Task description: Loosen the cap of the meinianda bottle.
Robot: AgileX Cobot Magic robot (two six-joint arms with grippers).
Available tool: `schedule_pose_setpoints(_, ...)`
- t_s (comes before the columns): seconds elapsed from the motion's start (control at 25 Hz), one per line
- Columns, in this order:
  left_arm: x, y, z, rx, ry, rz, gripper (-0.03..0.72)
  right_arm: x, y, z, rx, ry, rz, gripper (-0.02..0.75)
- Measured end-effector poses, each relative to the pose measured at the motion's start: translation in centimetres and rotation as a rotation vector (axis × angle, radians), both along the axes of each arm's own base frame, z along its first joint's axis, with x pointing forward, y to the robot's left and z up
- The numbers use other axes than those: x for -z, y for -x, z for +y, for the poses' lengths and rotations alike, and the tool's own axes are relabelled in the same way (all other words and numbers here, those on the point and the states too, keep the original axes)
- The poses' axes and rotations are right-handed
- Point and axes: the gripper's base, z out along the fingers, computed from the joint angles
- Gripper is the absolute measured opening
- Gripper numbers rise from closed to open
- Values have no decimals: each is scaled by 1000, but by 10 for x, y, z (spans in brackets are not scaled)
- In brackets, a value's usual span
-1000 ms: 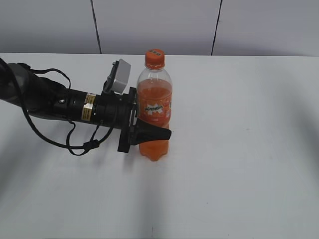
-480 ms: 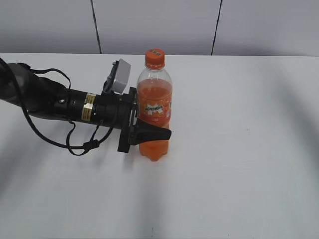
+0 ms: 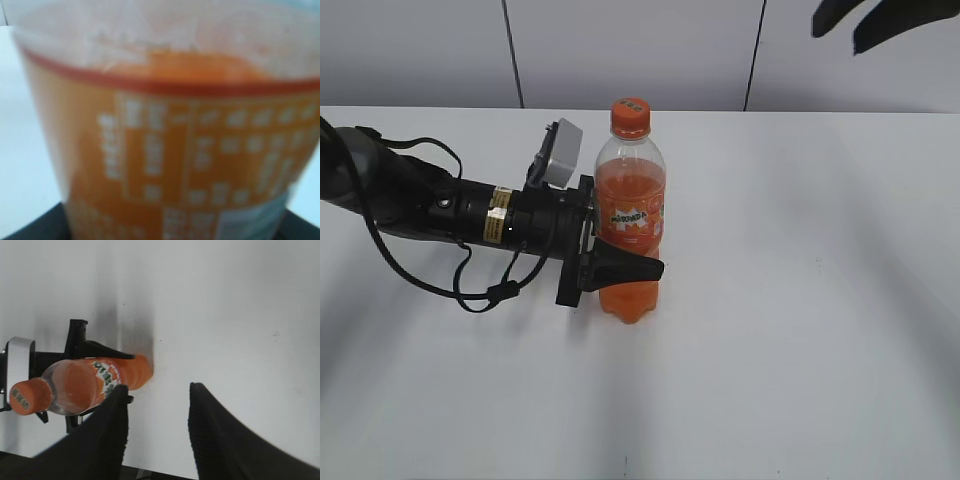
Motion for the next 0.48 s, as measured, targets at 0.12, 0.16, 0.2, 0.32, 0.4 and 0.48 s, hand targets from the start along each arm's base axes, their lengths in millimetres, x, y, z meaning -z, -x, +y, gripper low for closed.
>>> schedule_pose_setpoints(0.12, 0, 0, 0, 0, 0, 0, 419, 6, 2, 25, -36, -13, 30, 304)
schedule_pose_setpoints(0.16, 0, 0, 0, 0, 0, 0, 419, 8, 1, 33, -44, -17, 41, 304)
schedule_pose_setpoints(0.2, 0, 0, 0, 0, 0, 0, 419, 11, 0, 40, -51, -19, 50, 304)
schedule_pose_setpoints(0.32, 0, 0, 0, 0, 0, 0, 419, 16, -4, 62, -78, -25, 66, 304)
schedule_pose_setpoints(0.4, 0, 0, 0, 0, 0, 0, 419, 16, -4, 79, -107, -31, 62, 304)
schedule_pose_setpoints(0.48, 0, 0, 0, 0, 0, 0, 419, 17, -3, 95, -138, -37, 60, 304)
